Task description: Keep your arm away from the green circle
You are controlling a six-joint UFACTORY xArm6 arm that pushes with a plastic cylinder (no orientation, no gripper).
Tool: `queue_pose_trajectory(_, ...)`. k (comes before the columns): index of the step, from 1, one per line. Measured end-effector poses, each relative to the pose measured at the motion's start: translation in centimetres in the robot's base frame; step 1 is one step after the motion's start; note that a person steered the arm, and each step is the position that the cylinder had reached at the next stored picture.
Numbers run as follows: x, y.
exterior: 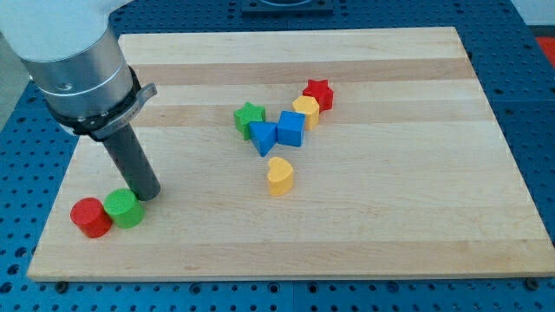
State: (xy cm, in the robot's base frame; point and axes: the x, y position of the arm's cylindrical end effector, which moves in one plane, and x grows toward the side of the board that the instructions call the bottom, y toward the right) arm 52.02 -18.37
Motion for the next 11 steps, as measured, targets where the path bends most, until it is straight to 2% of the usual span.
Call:
queue_pose_trajectory(5, 1.9, -0.1)
queue_pose_trajectory(11, -5.4, 4.4)
